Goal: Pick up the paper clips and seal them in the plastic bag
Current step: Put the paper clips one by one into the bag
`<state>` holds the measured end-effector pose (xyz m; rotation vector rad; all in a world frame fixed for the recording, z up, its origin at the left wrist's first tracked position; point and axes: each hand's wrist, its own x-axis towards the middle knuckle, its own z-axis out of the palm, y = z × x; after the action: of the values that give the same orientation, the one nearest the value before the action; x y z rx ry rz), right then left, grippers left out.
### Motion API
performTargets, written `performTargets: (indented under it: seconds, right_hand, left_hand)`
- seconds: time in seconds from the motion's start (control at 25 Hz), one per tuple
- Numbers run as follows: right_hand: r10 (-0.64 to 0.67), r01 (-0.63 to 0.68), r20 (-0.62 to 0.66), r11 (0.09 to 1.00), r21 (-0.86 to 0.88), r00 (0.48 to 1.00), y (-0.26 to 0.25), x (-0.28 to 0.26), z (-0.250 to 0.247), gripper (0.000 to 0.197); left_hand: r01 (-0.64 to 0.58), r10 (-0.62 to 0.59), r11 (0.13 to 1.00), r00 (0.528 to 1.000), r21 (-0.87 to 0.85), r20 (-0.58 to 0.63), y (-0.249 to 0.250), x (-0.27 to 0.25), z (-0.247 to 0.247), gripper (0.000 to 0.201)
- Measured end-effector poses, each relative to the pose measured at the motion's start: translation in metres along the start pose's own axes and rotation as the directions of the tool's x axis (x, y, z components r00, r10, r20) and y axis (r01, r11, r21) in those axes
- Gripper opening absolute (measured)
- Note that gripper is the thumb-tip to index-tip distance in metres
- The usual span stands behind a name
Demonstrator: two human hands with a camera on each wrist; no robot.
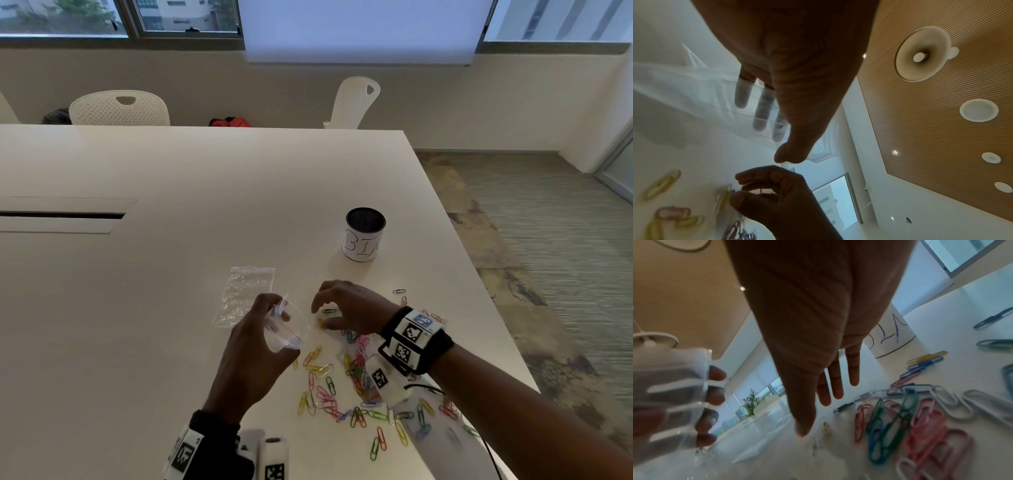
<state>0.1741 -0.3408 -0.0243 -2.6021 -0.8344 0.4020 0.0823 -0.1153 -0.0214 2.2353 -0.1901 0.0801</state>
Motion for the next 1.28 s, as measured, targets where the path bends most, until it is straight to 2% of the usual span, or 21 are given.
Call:
performTargets:
  seconds: [0.12,0.32,0.4,0.48,0.56,0.64,0.84,0.92,1.0,1.12,1.28]
  right_hand:
    - [-0.045,0.049,0.087,0.998,-0.048,0.995,0.003,0.007,0.006,0.027]
    - [-0.026,0.03,0.109,0.999,-0.035,0.994,0.017,-0.008,-0.004,0.015]
    - [0.009,-0.001,0.118,0.998,-0.063,0.993,0.022,-0.017,-0.007,0.031]
    - [0.054,-0.027,0.148,0.984,-0.176,0.987,0.025,-0.023,-0.008,0.061]
    - [0.082,-0.037,0.182,0.97,-0.242,0.98,0.026,-0.027,-0.007,0.074]
    - [0.068,-0.031,0.17,0.977,-0.211,0.983,0.025,-0.03,-0.005,0.065]
    - [0.01,0.002,0.093,0.993,-0.121,0.996,0.02,-0.032,0.007,0.03]
    - [-0.031,0.037,0.041,0.99,-0.139,0.999,0.017,-0.032,0.012,0.017]
    - [-0.054,0.057,0.019,0.975,-0.214,0.998,0.016,-0.031,0.018,0.014]
    - [-0.011,0.011,0.0,0.971,-0.239,1.0,0.016,-0.029,0.022,0.013]
    - [0.147,-0.144,-0.091,0.989,0.043,0.985,0.025,-0.035,0.008,0.007]
  left_hand:
    - [-0.019,0.019,1.0,1.0,0.006,0.013,0.0,0.001,0.006,0.062]
    - [-0.02,0.02,1.0,0.999,-0.011,0.036,0.003,0.008,0.011,0.06]
    - [-0.016,0.017,1.0,0.999,-0.016,0.05,0.006,0.01,0.012,0.06]
    - [-0.009,0.01,1.0,0.998,-0.015,0.067,0.007,0.012,0.015,0.06]
    - [-0.001,0.002,1.0,0.997,-0.017,0.073,0.007,0.012,0.016,0.061]
    - [-0.001,0.002,1.0,0.998,-0.019,0.069,0.007,0.011,0.017,0.061]
    - [-0.008,0.008,1.0,0.998,-0.007,0.061,0.007,0.012,0.019,0.061]
    - [-0.009,0.009,1.0,0.998,-0.001,0.064,0.006,0.012,0.02,0.062]
    - [-0.004,0.004,1.0,0.998,-0.007,0.065,0.005,0.012,0.02,0.061]
    - [-0.001,0.002,1.0,0.998,-0.018,0.065,0.005,0.01,0.02,0.061]
    - [-0.014,0.016,0.999,0.998,-0.035,0.061,0.005,0.007,0.022,0.059]
